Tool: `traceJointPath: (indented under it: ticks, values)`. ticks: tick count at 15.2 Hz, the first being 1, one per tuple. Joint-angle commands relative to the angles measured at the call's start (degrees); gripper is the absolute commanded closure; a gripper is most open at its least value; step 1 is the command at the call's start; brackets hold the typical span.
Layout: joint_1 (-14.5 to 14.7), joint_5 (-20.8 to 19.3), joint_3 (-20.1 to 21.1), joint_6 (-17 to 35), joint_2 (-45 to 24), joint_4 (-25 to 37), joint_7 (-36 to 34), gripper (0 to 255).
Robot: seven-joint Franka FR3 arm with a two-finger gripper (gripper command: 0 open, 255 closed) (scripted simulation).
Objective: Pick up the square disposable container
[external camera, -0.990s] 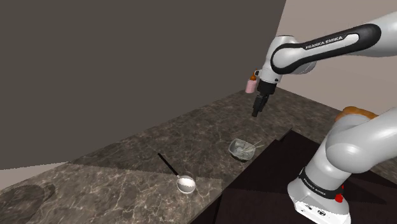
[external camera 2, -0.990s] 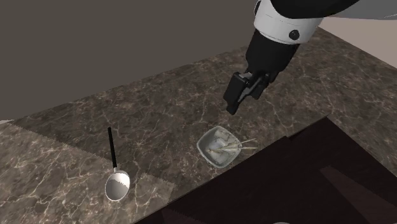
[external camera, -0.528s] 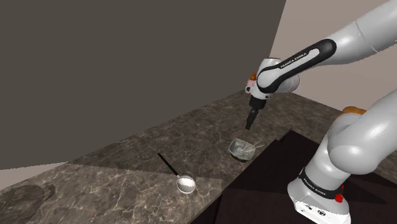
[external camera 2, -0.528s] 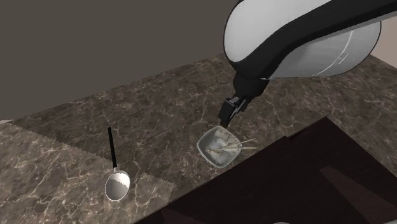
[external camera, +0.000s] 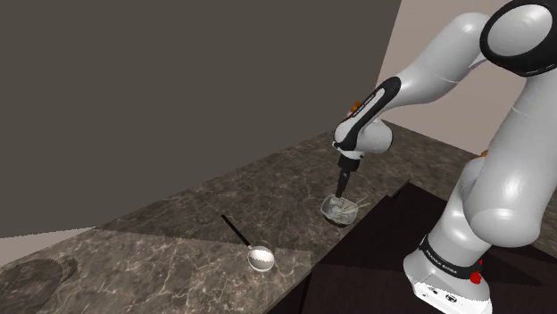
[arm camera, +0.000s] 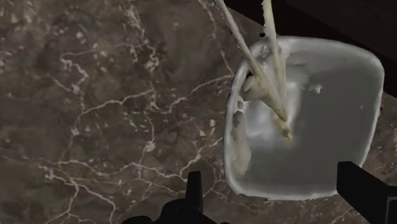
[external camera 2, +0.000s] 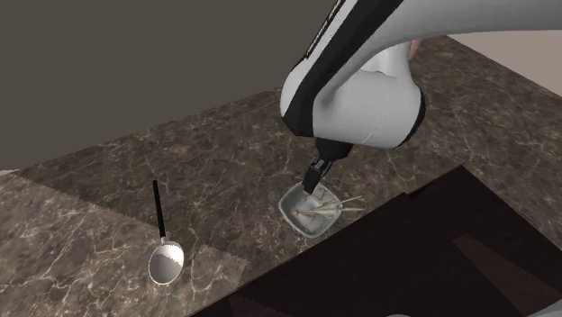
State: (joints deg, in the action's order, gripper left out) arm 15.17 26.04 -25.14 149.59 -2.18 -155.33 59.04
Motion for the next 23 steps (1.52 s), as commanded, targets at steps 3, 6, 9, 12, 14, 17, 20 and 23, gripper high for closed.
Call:
traceJointPath:
  ticks: [3,6,9,12,14,17,20,23]
  values:
    - [-0.3,7.5,1.6,2.4,-5.4,1.4,6.8,0]
    - [-1.1,12.4,3.4,3.8,-8.7,2.4,10.7,0]
    - [-1.7,14.9,4.5,4.5,-10.5,2.9,12.7,0]
    - [-1.7,15.0,4.6,4.6,-10.6,3.0,12.8,255]
    - [-1.7,15.0,4.6,4.5,-10.6,3.0,12.8,255]
    - [-1.7,15.0,4.5,4.5,-10.6,3.0,12.8,255]
    - [-1.3,13.3,3.8,4.1,-9.4,2.6,11.4,255]
    - [-0.3,8.5,1.8,2.6,-6.0,1.6,7.5,255]
